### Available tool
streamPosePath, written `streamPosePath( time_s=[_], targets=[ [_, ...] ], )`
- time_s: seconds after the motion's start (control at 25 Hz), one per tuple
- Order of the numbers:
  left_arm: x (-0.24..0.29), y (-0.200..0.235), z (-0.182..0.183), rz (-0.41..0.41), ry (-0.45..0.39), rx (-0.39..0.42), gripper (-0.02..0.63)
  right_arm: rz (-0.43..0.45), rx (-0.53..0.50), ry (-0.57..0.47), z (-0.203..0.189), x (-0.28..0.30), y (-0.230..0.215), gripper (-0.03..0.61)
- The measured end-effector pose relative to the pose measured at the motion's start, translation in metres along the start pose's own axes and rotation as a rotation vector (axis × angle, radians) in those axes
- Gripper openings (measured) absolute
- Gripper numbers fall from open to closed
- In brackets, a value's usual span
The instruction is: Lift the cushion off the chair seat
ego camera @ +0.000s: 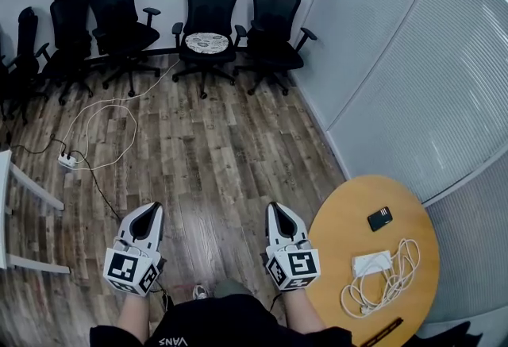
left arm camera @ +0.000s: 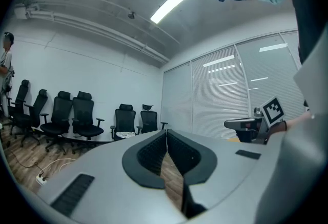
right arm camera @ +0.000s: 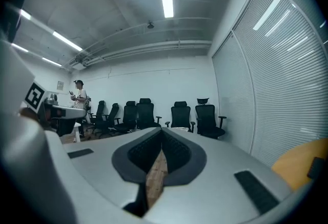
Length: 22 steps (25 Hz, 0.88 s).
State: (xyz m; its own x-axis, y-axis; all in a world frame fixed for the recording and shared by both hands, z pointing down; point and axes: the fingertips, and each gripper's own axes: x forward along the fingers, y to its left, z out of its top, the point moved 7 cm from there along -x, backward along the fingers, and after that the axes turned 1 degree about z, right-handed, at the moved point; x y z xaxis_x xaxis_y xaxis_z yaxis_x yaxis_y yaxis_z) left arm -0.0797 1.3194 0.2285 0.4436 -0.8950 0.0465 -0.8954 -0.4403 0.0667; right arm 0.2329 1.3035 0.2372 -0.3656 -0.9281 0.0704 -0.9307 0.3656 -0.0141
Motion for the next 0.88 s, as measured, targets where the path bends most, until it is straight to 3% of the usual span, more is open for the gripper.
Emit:
streamPosePath(
  time_s=[0.4, 0.88],
  targets=[
    [0.034, 0.021, -0.004, 0.009, 0.009, -0.019, 0.015, 0.009, -0.005, 0.004, 0.002, 0.038, -0.013, 0.017],
    [0.128, 0.036, 0.003, 0.067, 0.004, -0.015, 0.015, 0.049, -0.011, 0.007, 0.006, 0.123, -0.081, 0.017]
  ],
)
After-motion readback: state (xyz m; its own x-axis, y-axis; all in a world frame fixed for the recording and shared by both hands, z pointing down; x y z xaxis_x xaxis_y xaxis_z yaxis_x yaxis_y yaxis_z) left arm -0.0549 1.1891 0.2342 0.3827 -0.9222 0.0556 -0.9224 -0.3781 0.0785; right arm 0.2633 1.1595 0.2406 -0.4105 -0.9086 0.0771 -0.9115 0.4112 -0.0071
